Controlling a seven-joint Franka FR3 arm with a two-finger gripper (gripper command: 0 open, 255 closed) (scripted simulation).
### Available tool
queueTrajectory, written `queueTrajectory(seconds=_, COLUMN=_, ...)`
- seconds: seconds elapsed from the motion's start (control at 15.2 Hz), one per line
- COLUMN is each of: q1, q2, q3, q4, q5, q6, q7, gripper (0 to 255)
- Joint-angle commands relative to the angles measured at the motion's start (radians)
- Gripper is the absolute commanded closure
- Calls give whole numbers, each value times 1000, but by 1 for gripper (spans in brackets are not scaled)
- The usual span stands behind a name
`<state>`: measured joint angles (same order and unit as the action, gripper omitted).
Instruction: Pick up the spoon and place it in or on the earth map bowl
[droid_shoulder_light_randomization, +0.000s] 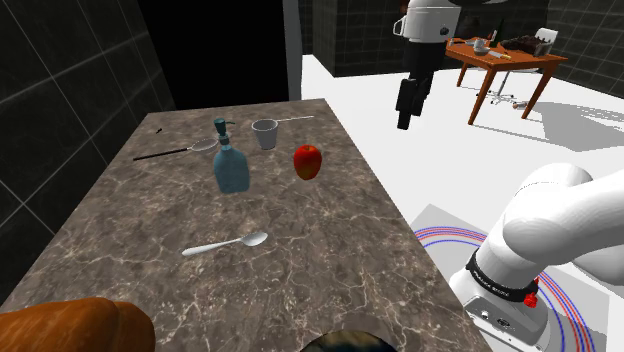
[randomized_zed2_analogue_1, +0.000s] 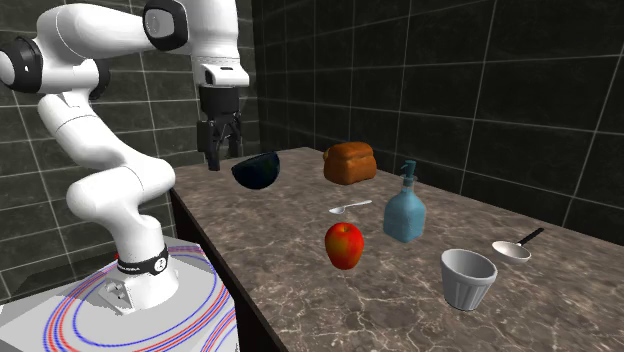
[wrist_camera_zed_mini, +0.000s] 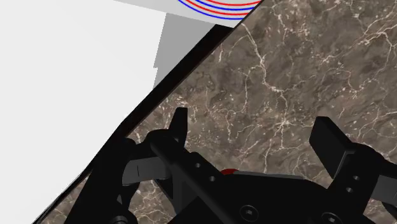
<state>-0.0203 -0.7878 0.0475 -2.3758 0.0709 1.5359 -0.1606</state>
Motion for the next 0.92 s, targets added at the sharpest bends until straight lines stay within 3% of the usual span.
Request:
queueTrajectory(seconds=0.0, q1=0, q2=0, q3=0, q4=0, q5=0, q6=0, q7=0, gripper=0)
queueTrajectory(seconds=0.86, q1=120, q2=290, q3=135, q4=-22, q5=122, q6=394, q7=-21, gripper=0)
